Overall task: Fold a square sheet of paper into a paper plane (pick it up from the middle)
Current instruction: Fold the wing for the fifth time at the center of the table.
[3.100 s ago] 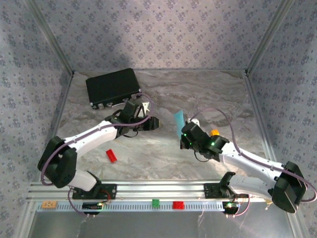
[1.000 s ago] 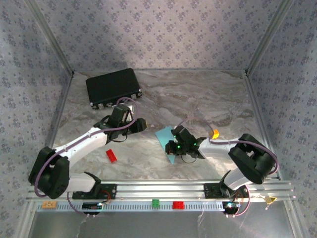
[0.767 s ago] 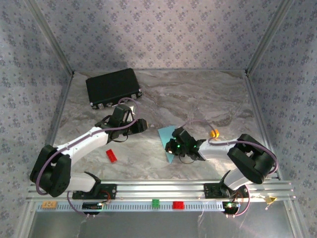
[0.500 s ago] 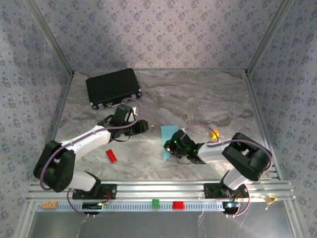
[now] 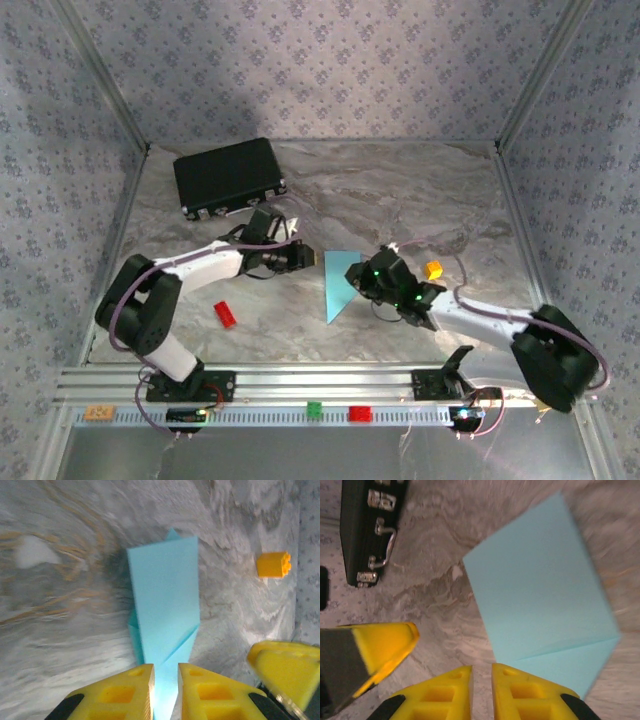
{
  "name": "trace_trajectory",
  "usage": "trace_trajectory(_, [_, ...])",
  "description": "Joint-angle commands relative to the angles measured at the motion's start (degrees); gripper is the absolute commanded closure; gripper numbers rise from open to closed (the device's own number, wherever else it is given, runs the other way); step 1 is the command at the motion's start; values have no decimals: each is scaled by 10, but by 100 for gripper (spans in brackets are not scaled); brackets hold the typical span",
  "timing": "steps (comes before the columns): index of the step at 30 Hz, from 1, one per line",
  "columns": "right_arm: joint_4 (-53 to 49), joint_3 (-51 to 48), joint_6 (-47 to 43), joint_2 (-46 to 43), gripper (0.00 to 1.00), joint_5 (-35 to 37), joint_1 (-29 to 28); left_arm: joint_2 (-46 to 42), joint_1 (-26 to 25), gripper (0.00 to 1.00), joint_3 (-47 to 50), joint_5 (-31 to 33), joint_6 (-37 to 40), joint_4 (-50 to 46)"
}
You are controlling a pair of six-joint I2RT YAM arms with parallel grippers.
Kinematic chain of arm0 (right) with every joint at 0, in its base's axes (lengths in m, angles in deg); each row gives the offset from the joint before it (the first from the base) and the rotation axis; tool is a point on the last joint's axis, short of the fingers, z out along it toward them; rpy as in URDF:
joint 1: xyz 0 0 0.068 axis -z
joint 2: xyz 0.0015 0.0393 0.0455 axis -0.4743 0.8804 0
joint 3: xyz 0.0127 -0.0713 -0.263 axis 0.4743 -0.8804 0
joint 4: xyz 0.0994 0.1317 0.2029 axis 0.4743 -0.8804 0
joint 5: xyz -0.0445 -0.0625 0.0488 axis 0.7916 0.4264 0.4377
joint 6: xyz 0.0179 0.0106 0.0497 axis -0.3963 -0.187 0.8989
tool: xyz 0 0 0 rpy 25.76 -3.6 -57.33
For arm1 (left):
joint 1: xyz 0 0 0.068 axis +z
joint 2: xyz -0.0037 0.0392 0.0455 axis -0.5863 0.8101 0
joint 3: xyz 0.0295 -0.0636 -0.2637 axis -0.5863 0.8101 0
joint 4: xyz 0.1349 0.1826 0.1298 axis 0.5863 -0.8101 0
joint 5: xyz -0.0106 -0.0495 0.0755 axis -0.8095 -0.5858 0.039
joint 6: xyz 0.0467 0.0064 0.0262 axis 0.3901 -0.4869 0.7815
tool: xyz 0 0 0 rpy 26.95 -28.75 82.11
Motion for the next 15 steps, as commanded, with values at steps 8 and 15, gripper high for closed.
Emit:
trace_trajectory(8, [-96, -50, -93, -86, 77, -54, 64, 108, -55, 84, -81, -49, 6, 7])
trace_trajectory(15, [-82, -44, -104, -47, 76, -80, 65, 152, -56, 89, -89, -41, 5, -11])
